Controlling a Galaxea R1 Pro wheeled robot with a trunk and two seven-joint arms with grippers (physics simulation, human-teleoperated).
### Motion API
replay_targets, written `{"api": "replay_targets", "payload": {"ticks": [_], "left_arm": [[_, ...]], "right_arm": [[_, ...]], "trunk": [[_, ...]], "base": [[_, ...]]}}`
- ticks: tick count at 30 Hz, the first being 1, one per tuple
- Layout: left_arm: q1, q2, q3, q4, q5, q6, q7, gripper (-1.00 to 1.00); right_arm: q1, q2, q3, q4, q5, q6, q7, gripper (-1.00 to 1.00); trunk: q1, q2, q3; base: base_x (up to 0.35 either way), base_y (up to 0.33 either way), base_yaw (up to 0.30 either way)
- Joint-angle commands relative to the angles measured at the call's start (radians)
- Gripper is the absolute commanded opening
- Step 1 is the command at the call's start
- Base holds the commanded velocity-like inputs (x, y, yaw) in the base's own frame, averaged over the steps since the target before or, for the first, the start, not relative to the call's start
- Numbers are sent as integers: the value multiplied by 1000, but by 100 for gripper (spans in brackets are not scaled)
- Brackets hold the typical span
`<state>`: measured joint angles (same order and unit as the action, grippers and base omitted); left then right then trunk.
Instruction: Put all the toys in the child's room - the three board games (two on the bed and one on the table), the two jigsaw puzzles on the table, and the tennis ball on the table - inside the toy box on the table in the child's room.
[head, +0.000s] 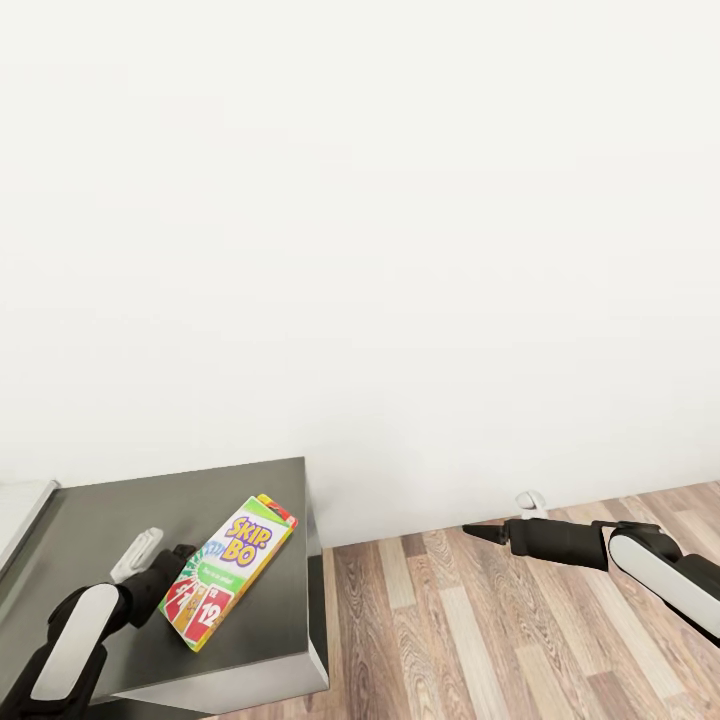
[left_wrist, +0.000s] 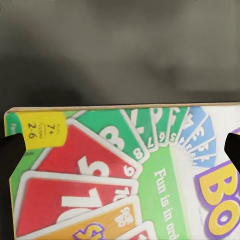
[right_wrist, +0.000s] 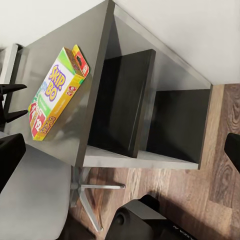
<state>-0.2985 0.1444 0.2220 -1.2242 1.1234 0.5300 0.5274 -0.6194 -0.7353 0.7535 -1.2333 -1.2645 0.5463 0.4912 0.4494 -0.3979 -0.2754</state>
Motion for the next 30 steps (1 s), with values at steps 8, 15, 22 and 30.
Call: {"api": "replay_targets", "payload": {"ticks": [8,15,22,30], "left_arm": [[-1,1,0,4,10,2,8,100],[-8,0,0,21,9,2,7,100],[-14,0,-1,31,8,2,6,100],[-15,0,-1,34,8,2,5,100]], "right_arm": [[-2,-1,3,0,-7,3,0,100],[-2,-1,3,0,-7,4,0,100],[-2,-1,3,0,-7,4,0,100],[-2,-1,3,0,-7,4,0,100]], "trunk": [[1,-2,-2],[1,-2,-2],[1,-2,-2],[1,-2,-2]], "base": [[0,0,-1],[0,0,-128],[0,0,-235],[0,0,-265]]}}
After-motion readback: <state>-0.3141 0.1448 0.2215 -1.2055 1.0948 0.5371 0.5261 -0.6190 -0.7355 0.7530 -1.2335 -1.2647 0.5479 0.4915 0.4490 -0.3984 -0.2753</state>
